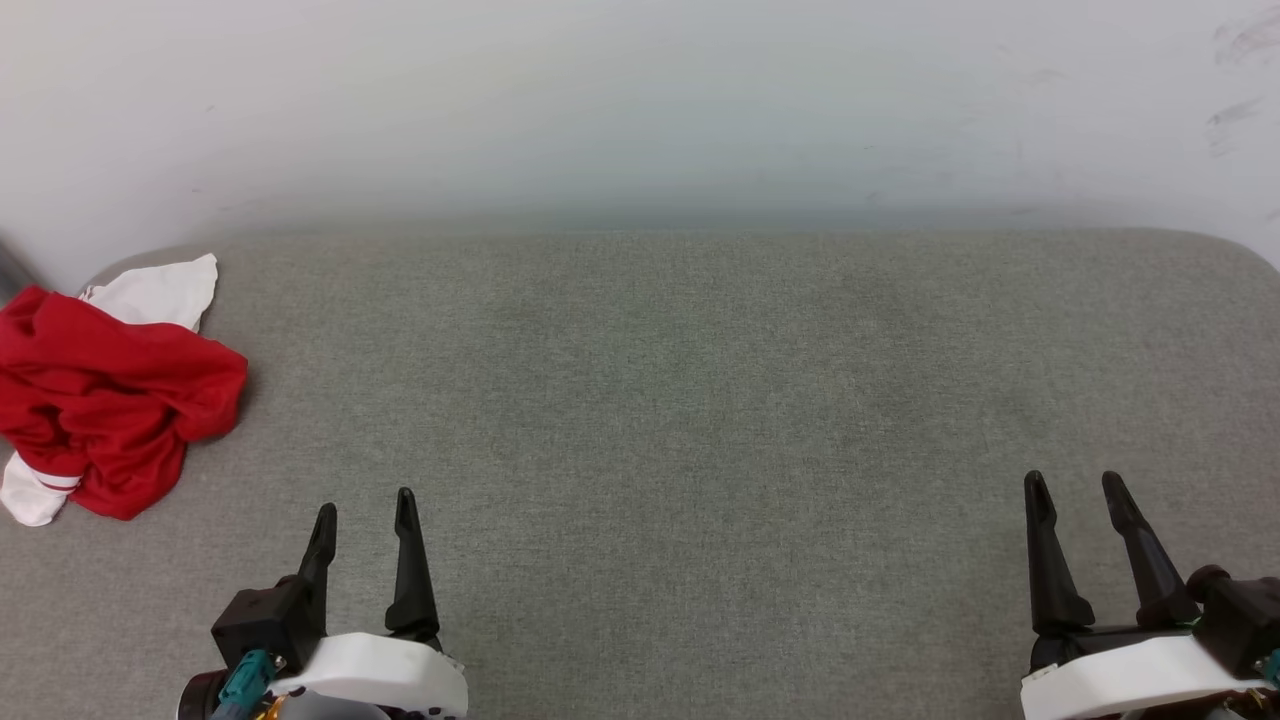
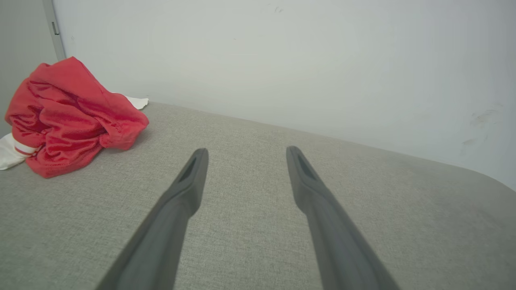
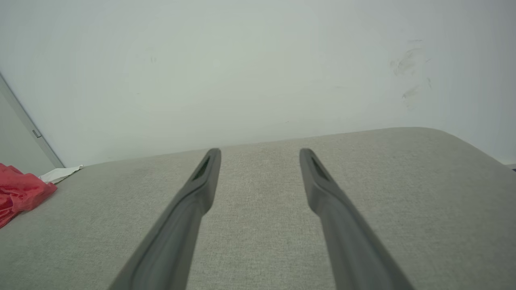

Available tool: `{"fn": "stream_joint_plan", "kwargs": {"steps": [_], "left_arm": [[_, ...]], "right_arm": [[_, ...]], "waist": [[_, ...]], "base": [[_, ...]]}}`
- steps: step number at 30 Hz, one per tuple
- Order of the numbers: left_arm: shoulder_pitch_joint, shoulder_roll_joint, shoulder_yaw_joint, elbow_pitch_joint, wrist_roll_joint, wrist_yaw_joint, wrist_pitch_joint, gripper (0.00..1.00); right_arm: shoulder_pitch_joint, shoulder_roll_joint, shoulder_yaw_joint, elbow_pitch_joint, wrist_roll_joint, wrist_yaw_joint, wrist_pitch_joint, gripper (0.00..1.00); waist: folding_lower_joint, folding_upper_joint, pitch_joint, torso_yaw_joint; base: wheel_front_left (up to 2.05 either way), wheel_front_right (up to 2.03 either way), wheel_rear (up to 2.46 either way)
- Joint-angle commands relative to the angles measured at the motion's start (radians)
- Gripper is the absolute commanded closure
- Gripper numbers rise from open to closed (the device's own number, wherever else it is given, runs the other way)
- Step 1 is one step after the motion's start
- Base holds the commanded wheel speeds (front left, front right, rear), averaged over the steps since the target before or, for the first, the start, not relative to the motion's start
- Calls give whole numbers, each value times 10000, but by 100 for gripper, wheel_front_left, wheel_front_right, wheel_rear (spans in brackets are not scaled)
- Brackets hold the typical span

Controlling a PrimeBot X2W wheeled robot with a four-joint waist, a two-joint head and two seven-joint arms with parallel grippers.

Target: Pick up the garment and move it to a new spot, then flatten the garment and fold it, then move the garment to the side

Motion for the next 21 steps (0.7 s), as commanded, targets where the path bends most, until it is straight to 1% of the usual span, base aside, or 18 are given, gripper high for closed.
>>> {"fn": "stream_joint_plan", "kwargs": {"steps": [1,12,21], "left_arm": [[75,11,5,-48,225,-4,-100,0],[209,-88,46,71,933,-155,-321,0],[305,-136,89,179,1470,-142,-498,0]], "right_arm": [[110,-5,25,-116,-259,0,-86,0],[273,-4,117,-153,-878,-1,-311,0],[360,-3,117,-173,-1350,-1,-486,0]], "waist": [[0,0,1,-1],[0,0,18,-17],[0,0,42,-4]], "base": [[0,0,0],[0,0,0],[0,0,0]]}}
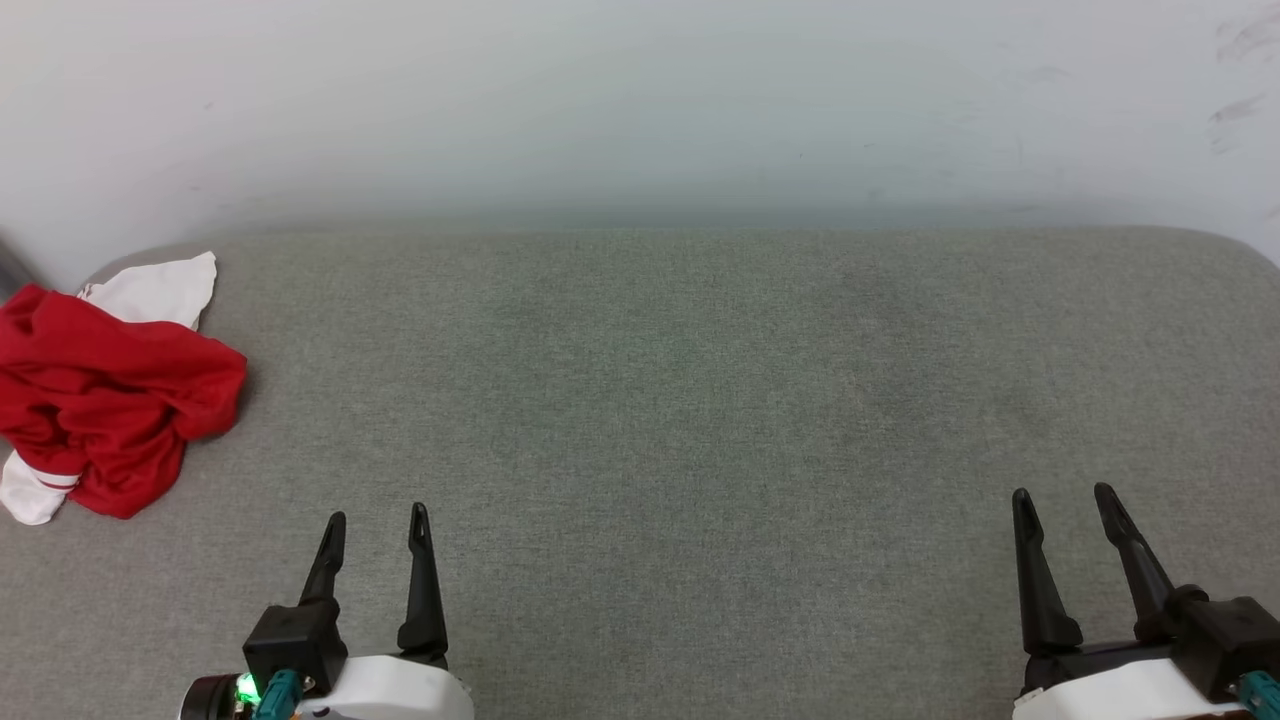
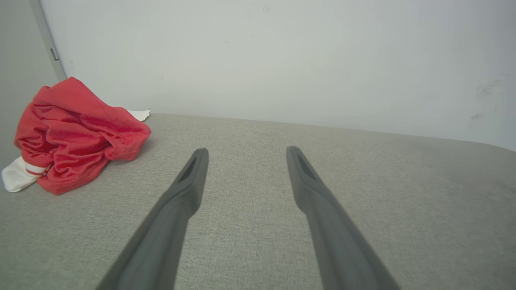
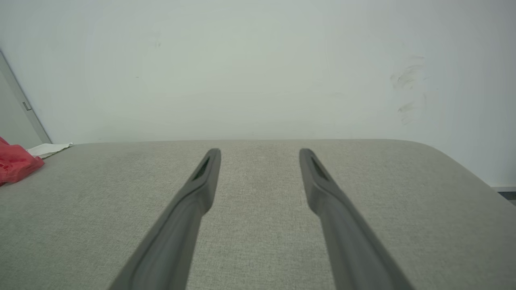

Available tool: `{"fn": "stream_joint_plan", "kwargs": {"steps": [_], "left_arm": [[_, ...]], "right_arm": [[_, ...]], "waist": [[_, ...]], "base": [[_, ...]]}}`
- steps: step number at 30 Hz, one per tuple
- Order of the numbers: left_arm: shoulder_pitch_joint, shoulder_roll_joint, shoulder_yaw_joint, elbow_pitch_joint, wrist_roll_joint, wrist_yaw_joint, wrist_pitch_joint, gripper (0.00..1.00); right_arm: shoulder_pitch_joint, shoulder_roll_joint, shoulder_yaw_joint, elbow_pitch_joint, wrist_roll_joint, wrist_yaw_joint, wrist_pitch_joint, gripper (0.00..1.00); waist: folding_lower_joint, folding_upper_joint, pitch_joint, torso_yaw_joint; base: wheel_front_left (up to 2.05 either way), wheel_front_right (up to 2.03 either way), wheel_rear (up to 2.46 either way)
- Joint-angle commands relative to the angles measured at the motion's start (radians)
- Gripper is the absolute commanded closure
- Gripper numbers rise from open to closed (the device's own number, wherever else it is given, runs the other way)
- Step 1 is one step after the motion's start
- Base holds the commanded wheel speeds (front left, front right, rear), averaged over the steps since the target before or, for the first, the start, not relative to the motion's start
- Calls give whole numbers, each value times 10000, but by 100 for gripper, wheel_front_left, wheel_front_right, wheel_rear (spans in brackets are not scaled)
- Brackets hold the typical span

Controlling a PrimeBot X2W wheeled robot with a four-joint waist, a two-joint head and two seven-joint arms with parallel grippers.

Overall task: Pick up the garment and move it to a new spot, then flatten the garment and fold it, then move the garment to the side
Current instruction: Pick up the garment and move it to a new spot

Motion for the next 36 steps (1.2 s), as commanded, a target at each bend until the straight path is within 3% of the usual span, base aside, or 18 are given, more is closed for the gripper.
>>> {"fn": "stream_joint_plan", "kwargs": {"steps": [1,11,36], "left_arm": [[113,-11,-10,-9,191,34,-97,0],[185,-22,-94,10,662,133,-270,0],[52,-21,-148,106,303,253,-248,0]], "right_arm": [[73,-3,22,-77,-224,-3,-85,0],[183,0,-5,-3,-421,-3,-258,0],[207,0,10,150,116,-3,-239,0]], "waist": [[0,-1,4,1],[0,-1,24,-48],[0,-1,82,101]], "base": [[0,0,0],[0,0,0],[0,0,0]]}}
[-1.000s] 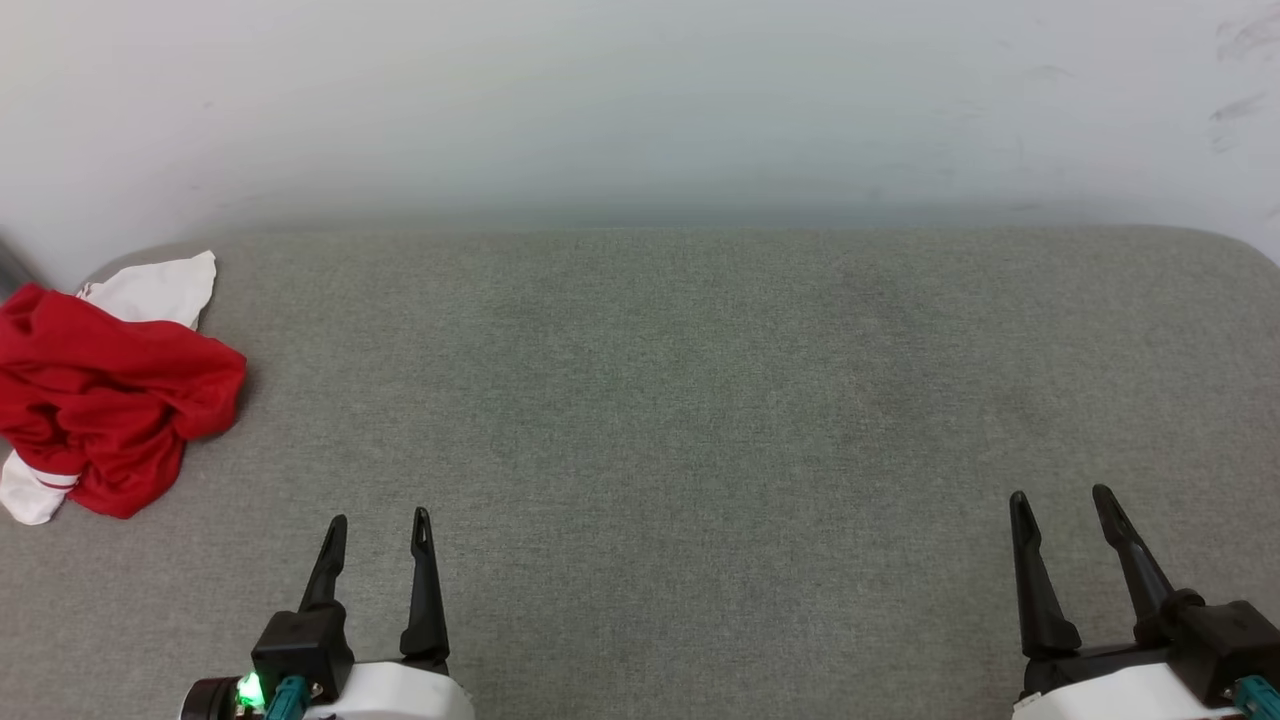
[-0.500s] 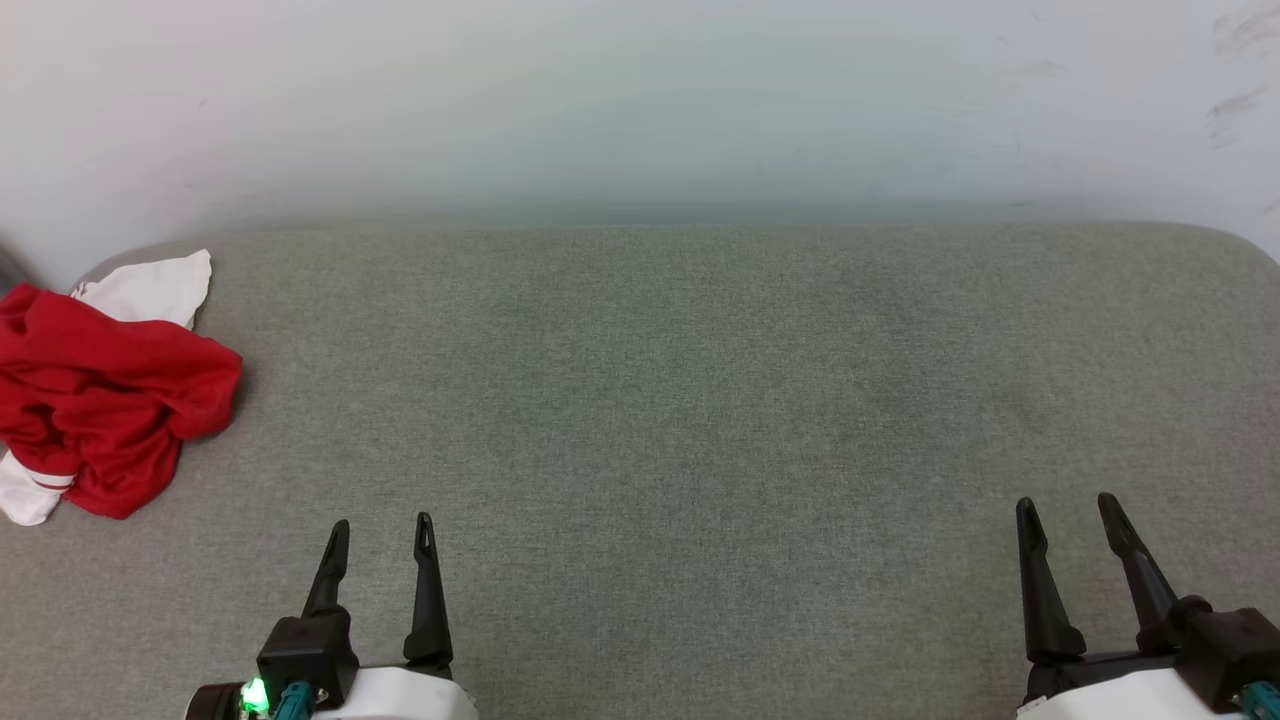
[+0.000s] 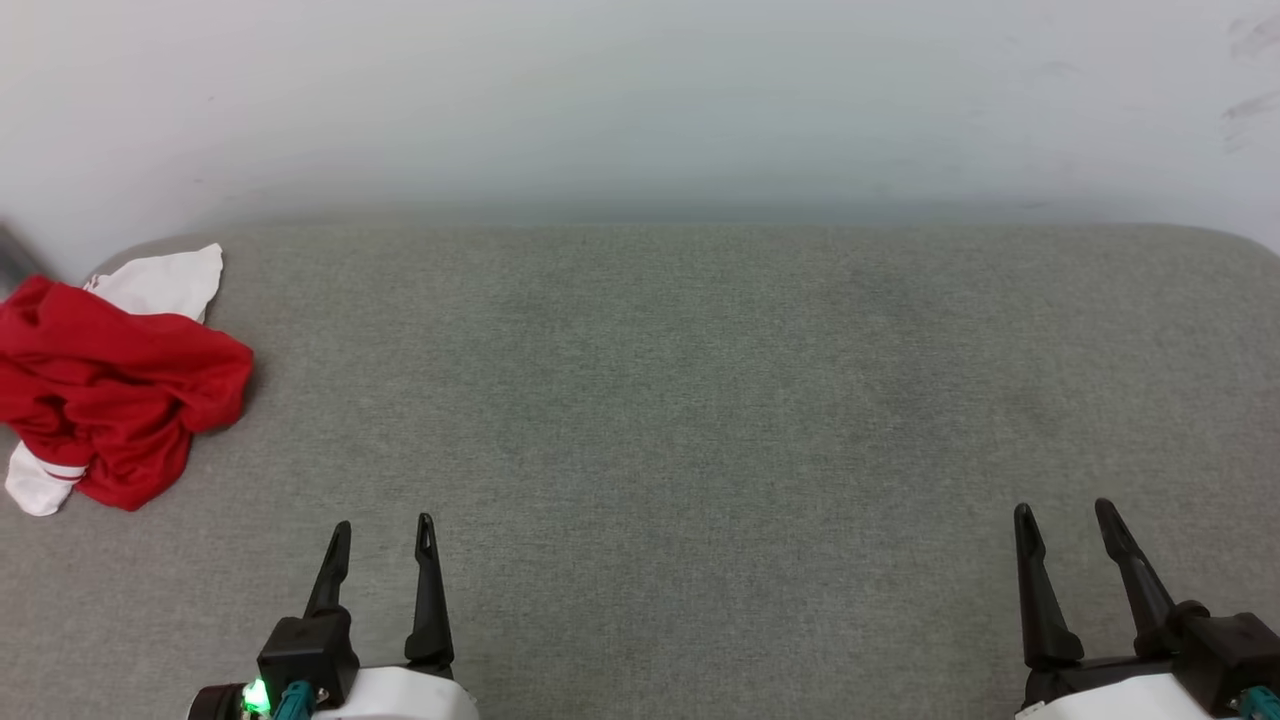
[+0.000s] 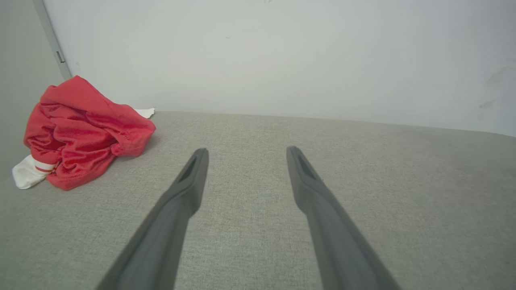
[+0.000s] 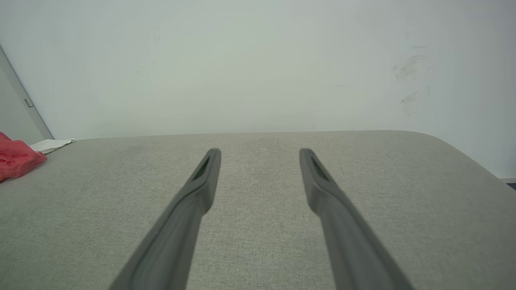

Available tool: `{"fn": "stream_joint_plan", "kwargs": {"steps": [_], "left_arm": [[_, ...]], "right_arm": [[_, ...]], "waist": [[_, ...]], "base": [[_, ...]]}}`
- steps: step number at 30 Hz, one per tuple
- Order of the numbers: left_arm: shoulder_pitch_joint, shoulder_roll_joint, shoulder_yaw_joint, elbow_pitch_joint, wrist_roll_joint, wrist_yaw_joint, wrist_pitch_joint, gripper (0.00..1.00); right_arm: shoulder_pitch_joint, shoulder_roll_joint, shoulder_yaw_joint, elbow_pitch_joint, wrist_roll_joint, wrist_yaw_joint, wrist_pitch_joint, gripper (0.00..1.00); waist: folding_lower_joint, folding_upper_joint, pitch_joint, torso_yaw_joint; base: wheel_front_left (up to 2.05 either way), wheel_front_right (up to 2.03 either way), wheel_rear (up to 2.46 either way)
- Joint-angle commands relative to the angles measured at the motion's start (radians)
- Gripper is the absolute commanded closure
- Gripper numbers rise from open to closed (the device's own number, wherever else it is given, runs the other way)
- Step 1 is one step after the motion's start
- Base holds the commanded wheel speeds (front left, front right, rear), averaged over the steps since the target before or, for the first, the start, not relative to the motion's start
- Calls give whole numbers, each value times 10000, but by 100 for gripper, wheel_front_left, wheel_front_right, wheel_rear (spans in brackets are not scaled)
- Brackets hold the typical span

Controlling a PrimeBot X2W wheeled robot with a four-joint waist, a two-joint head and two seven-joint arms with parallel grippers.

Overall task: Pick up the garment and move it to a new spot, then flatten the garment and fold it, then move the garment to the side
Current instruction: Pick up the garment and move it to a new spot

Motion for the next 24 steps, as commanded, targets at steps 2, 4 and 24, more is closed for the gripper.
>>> {"fn": "stream_joint_plan", "kwargs": {"steps": [2,4,24], "left_arm": [[-119,-6,48,0,-74,55,-31,0],[-110,-8,78,3,-47,59,-31,0],[-304,-7,490,-126,-109,269,-30,0]], "right_arm": [[9,2,21,-51,7,-3,-25,0],[7,2,34,-87,-12,-3,-26,0],[-80,4,232,-361,-204,-3,-25,0]], "waist": [[0,0,1,92],[0,0,-2,198],[0,0,241,2319]], "base": [[0,0,0],[0,0,0],[0,0,0]]}}
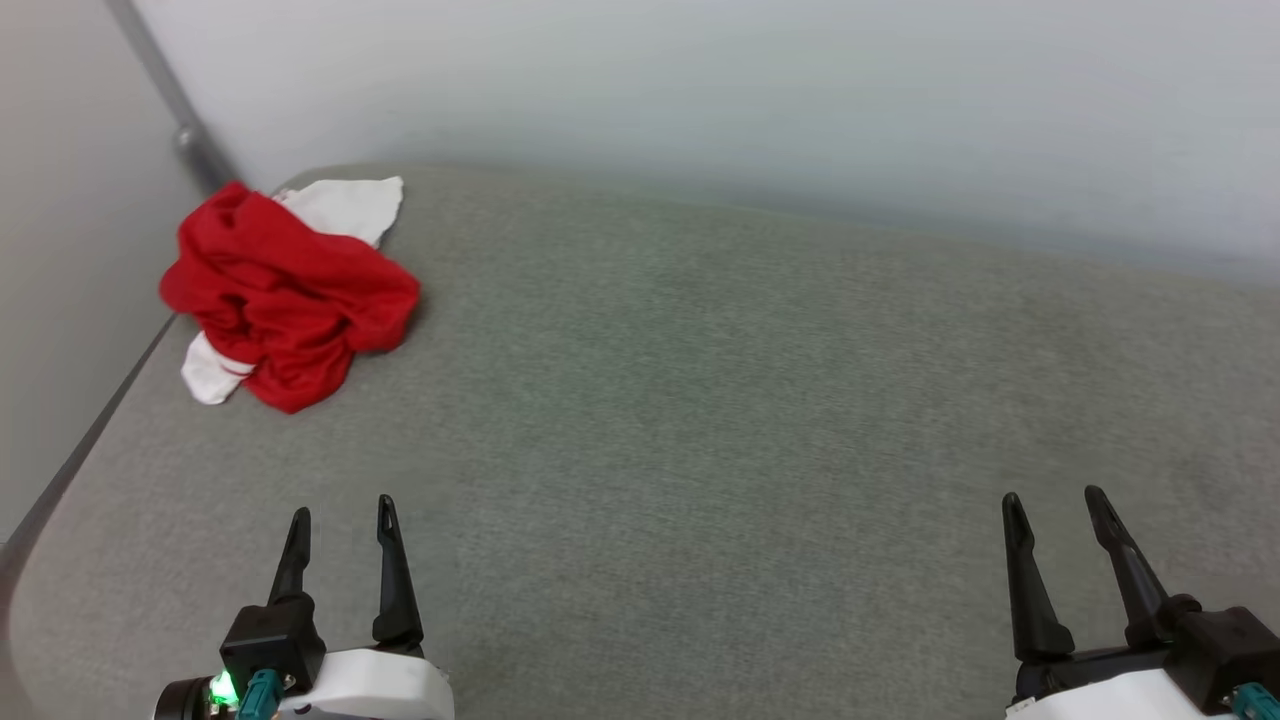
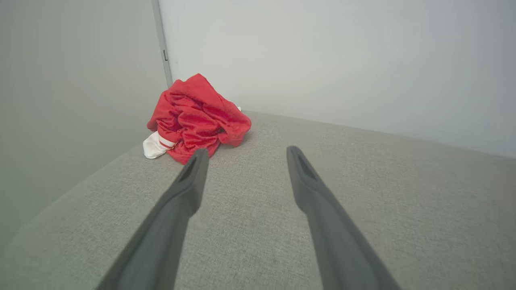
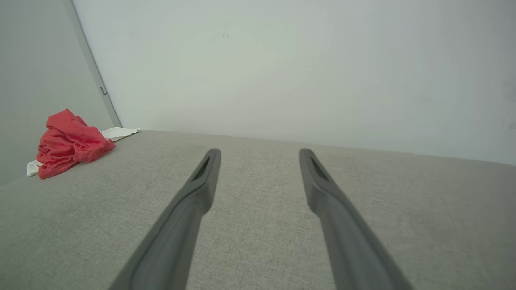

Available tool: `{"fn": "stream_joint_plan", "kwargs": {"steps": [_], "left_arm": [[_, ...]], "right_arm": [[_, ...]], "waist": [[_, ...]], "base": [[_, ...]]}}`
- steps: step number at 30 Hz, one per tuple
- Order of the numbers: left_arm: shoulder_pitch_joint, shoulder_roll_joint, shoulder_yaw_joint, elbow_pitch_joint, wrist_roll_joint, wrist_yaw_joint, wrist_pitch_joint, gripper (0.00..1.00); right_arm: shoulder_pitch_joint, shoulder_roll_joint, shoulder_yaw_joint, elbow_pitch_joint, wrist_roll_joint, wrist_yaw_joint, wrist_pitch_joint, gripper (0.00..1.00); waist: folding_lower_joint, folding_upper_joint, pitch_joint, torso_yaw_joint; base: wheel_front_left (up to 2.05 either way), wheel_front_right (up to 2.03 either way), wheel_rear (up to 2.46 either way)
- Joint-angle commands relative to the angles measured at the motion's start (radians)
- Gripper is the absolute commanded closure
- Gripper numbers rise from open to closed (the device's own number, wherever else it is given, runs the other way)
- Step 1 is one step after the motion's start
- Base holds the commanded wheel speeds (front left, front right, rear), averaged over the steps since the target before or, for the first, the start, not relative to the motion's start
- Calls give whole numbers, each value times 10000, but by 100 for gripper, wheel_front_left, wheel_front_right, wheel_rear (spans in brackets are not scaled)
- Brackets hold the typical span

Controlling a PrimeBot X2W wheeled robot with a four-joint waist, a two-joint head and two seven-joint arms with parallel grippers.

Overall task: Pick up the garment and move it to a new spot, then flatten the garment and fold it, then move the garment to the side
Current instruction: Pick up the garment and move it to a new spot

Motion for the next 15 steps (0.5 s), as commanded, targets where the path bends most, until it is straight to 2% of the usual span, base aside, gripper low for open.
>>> {"fn": "stream_joint_plan", "kwargs": {"steps": [1,15], "left_arm": [[-123,-9,-7,-19,-24,47,-28,0],[-202,-10,90,79,-123,177,-28,0]], "right_arm": [[-69,6,-4,-38,-99,-3,-25,0],[-55,4,62,-149,-260,-3,-23,0]], "waist": [[0,0,69,370],[0,0,212,2063]], "base": [[0,0,0],[0,0,0]]}}
